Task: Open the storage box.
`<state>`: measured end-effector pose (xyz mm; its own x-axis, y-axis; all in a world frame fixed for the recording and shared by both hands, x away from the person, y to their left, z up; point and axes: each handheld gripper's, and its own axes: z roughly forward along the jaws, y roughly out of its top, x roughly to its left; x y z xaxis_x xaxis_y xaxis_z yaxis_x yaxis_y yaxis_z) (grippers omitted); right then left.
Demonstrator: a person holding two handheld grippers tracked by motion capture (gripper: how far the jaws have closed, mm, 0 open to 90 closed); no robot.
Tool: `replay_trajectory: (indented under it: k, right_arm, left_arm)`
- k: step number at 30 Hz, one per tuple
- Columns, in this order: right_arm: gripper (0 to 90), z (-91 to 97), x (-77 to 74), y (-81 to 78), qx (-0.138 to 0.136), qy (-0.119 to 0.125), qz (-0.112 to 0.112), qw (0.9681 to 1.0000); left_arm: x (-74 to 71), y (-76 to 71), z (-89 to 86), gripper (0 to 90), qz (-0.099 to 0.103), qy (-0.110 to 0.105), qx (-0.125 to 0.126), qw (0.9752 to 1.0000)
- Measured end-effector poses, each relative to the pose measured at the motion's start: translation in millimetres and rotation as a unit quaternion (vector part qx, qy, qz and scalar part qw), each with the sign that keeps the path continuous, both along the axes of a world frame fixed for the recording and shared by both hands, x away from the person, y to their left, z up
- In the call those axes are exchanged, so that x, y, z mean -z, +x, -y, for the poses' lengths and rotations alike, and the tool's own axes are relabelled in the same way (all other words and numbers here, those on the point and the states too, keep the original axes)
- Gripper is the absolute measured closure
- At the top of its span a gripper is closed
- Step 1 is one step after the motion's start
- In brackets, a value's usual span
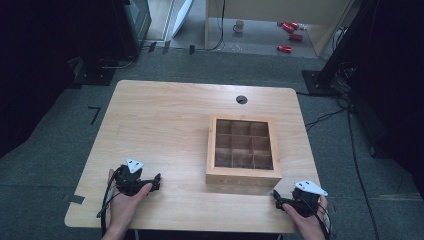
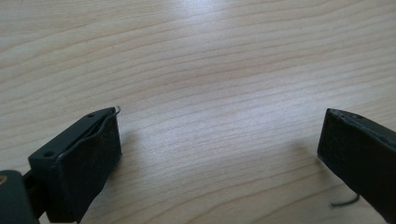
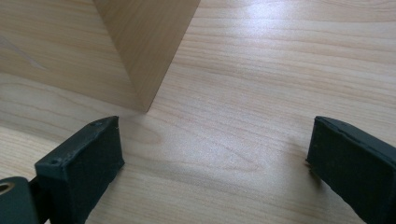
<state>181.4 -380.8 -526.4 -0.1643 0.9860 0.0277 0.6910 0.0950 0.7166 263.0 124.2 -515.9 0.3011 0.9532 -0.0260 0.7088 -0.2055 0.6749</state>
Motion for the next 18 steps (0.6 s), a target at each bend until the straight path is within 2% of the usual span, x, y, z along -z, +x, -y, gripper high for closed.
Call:
replay_trajectory:
  k: [2, 6, 11, 13, 18]
  right_arm:
    - [2.9, -0.1, 0.1, 0.0, 0.000, 0.001, 0.001, 1.0000]
    - [2.8, -0.7, 0.0, -0.7, 0.005, 0.001, 0.000, 1.0000]
    - [3.5, -2.0, -1.6, -3.2, 0.003, -0.004, -0.005, 1.0000]
    - [4.8, -4.8, -4.3, -4.7, 0.000, -0.014, 0.001, 0.9999]
    - [5.9, -8.8, -20.9, -5.0, -0.005, -0.002, 0.021, 0.9998]
  left_arm:
    - [-4.0, -0.9, 2.6, 0.0, 0.008, -0.014, 0.009, 0.9998]
    - [-11.3, -4.0, 12.8, 0.0, 0.022, -0.015, 0.030, 0.9992]
    - [-17.5, -8.0, 25.0, 0.0, 0.030, -0.019, 0.059, 0.9976]
    - [-18.8, -9.0, 28.2, 0.0, 0.032, -0.021, 0.066, 0.9971]
    - [-23.2, -10.0, 36.4, 0.0, 0.035, -0.027, 0.084, 0.9954]
